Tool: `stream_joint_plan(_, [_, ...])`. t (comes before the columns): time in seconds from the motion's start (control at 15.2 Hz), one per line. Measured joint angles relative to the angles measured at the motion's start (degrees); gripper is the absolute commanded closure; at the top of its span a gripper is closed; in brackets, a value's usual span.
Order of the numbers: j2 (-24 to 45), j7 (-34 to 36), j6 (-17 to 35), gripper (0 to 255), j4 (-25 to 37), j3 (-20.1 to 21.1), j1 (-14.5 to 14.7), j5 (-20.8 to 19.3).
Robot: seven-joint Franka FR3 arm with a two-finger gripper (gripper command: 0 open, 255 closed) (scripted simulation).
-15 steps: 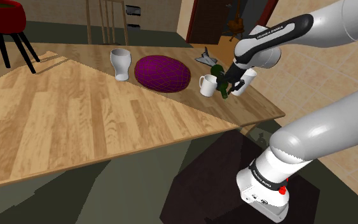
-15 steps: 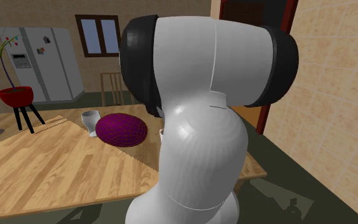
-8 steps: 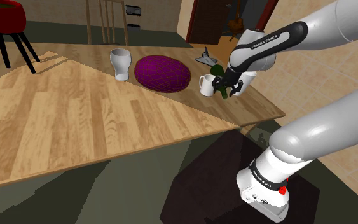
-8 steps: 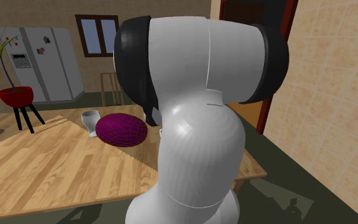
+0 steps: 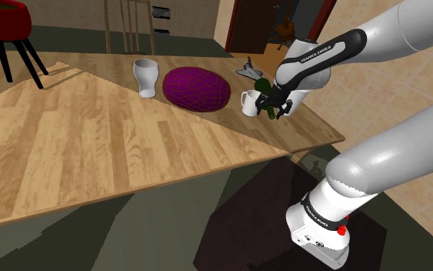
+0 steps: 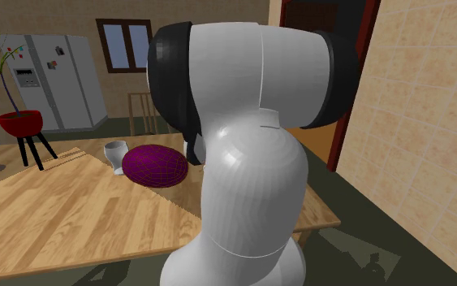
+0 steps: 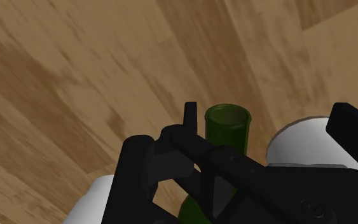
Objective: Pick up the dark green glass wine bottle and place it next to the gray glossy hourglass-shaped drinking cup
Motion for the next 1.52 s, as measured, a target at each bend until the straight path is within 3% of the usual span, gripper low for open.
stream_joint_plan(0.07, [0.01, 0.0, 0.01, 0, 0.0, 0.0, 0.0, 0.0])
stream_joint_plan(0.13, [0.01, 0.0, 0.01, 255, 0.0, 0.0, 0.0, 0.0])
stream_joint_plan(0.86, [-0.41, 0.07, -0.41, 255, 0.0, 0.06, -0.01, -0.04])
stream_joint_plan(1.52, [-5.99, 0.16, -9.3, 255, 3.37, 0.49, -0.19, -0.27])
